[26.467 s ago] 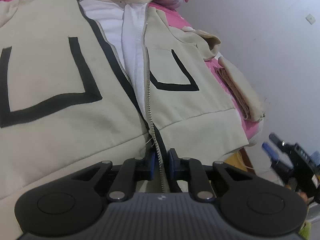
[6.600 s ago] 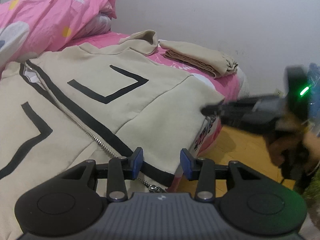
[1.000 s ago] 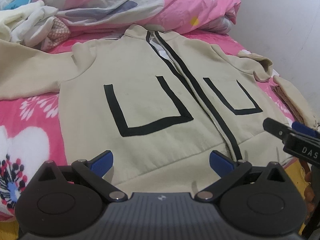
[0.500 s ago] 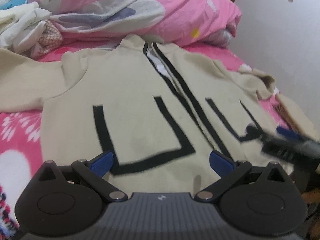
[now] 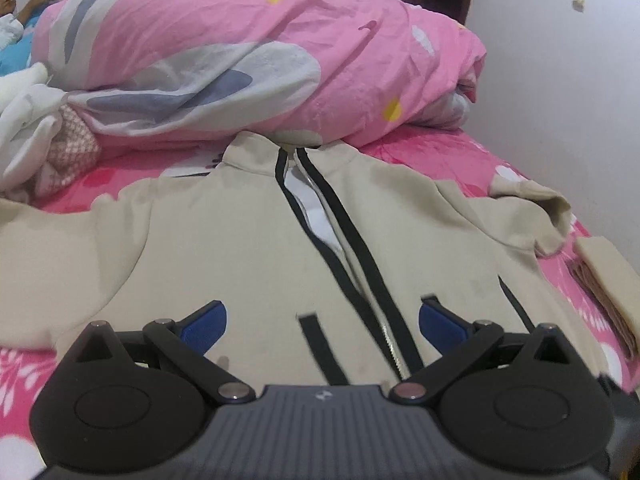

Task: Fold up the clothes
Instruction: 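Open the left tool and pull both tools back from the jacket, then grasp the beige sleeve cuff with the right tool and lift it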

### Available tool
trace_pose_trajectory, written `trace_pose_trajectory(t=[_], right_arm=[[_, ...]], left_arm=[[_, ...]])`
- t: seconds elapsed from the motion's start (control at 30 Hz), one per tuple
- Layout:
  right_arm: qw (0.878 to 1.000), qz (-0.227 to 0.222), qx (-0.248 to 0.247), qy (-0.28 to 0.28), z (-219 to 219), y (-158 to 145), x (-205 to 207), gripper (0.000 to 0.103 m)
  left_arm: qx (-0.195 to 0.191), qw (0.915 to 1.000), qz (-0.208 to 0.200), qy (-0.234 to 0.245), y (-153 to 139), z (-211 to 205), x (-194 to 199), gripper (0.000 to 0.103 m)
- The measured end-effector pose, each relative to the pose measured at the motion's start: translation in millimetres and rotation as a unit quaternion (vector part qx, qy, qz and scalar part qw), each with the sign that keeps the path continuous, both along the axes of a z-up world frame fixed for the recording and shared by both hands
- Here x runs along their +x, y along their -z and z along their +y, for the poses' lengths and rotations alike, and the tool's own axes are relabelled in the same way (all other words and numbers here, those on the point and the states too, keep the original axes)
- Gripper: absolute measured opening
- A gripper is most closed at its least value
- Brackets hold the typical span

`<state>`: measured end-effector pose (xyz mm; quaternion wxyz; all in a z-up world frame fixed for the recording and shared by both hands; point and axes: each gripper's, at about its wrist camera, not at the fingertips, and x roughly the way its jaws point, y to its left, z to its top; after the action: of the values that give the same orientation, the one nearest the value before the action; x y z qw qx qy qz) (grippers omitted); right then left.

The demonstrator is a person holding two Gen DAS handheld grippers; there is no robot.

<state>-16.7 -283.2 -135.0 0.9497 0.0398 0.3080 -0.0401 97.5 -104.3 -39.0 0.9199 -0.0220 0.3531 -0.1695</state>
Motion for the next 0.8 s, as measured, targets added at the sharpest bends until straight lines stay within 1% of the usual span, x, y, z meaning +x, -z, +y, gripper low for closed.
trace_pose_trajectory(t=[0.17, 0.4, 0.53, 0.67, 0.73, 0.8], right_arm=[[1.000, 0.002, 0.002, -0.003, -2.2, 0.2, 1.9, 0.102], [1.000, 0.010, 0.002, -0.015, -4.8, -1.7, 3.5, 0.102], [0.999, 0.022, 0.008, -0.037, -11.1, -7.8, 5.7, 0.102], [0.998, 0.021, 0.027, -0.046, -28.1, -24.8, 10.6, 0.102], [0.998, 0.007, 0.050, -0.040, -44.7, -37.7, 17.1, 0.102], [0.998, -0.010, 0.055, -0.023, -62.9, -51.8, 28.4, 0.101]], left_arm=[[0.008, 0.9999, -0.004, 0.010, 8.1, -21.5, 16.7, 0.103], [0.024, 0.9990, 0.013, 0.036, 37.0, -45.0, 35.4, 0.103], [0.027, 0.9981, 0.021, 0.052, 51.5, -49.2, 38.0, 0.103], [0.050, 0.9965, 0.004, 0.067, 55.7, -53.1, 34.1, 0.103], [0.053, 0.9961, 0.002, 0.070, 56.3, -52.8, 33.1, 0.103], [0.054, 0.9959, 0.001, 0.073, 56.7, -51.8, 32.0, 0.103]])
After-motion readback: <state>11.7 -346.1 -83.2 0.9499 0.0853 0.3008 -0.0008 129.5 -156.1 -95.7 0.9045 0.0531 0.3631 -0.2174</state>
